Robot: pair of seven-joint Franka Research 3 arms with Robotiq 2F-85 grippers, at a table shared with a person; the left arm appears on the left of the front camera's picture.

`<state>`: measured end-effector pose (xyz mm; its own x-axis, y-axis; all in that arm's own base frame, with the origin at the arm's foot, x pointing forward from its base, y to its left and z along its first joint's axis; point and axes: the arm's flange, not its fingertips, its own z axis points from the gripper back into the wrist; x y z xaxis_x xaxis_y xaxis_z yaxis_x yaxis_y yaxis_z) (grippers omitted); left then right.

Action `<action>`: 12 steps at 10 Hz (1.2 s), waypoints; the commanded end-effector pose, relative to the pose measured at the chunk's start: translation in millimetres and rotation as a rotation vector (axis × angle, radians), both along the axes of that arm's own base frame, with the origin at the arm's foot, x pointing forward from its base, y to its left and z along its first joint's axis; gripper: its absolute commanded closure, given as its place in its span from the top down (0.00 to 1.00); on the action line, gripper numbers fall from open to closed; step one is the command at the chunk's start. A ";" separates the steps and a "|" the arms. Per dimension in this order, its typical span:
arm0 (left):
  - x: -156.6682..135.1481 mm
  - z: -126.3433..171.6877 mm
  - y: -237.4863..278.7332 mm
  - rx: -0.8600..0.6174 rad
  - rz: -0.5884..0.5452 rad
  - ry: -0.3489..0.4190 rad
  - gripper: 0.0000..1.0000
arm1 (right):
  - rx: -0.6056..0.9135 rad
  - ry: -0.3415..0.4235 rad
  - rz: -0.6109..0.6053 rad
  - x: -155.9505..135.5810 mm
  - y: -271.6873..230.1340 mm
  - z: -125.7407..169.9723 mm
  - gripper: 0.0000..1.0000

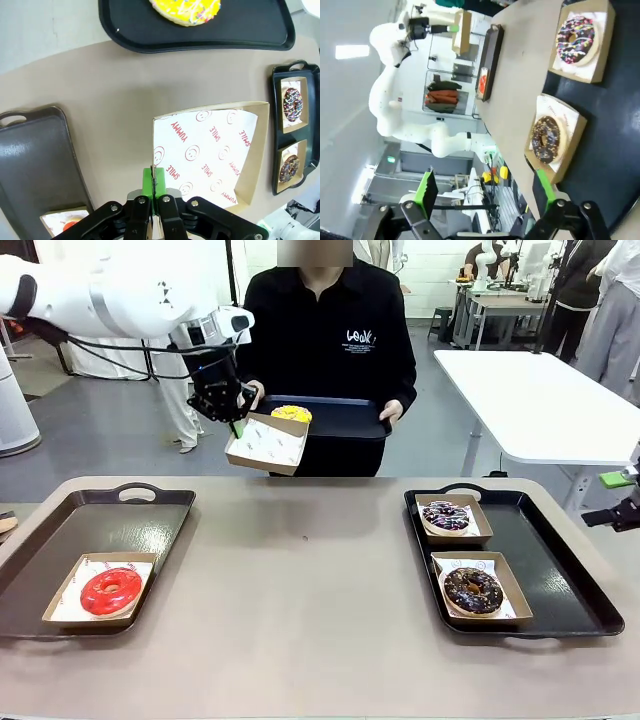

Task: Individually package the donuts and arrange them on the tray.
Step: Place the picked Paper togo box on the Handle tray while simultaneously picking up another Paper togo box from the table with the other hand.

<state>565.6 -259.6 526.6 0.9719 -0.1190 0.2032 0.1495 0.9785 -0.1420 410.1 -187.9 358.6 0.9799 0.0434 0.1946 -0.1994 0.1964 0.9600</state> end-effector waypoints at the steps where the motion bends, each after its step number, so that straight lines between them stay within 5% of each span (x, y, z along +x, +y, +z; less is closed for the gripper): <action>1: 8.5 -0.6 -16.6 0.047 0.016 0.012 0.00 | 0.038 -0.011 -0.081 6.4 -9.2 -3.7 1.00; 12: 20.0 -18.1 -12.7 0.056 0.031 0.025 0.00 | 0.015 -0.003 -0.084 2.9 -14.6 -8.2 1.00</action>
